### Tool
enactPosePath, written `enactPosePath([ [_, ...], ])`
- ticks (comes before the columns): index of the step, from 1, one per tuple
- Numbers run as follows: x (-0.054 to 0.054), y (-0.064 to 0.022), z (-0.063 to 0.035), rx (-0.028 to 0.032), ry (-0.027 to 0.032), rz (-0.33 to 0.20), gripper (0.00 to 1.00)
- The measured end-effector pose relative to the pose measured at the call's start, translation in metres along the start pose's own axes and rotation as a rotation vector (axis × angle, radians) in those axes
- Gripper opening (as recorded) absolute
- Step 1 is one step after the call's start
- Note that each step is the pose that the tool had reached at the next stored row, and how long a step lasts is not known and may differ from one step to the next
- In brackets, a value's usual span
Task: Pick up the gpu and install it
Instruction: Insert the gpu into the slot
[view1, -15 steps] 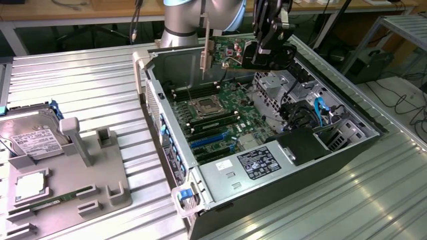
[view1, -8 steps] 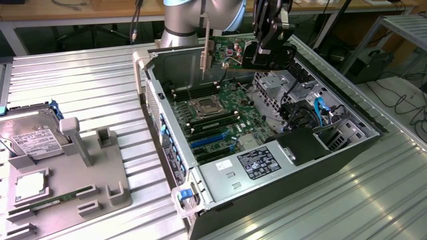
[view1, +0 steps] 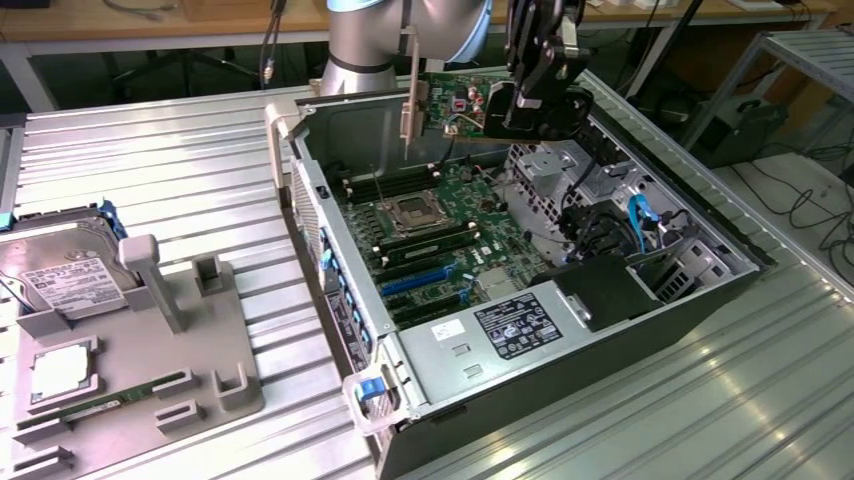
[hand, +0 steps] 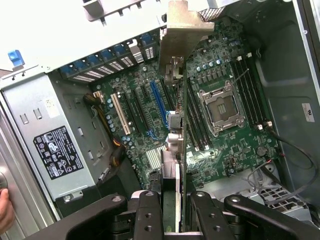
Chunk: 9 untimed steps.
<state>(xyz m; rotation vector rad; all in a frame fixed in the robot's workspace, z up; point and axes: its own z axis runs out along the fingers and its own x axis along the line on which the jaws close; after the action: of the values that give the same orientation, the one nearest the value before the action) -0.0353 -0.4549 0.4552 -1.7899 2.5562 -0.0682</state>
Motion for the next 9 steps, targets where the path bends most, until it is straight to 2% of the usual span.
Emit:
enactPosePath([
  [2,-0.0001,0.0,0.0004,0.0002,-0.001,-0.022,0.27],
  [4,-0.0001,0.0001,0.0016,0.0007,-0.0039,-0.075,0.27],
  [9,-0.0001,0.0003,0.0054,0.0015,-0.008,-0.167,0.27],
])
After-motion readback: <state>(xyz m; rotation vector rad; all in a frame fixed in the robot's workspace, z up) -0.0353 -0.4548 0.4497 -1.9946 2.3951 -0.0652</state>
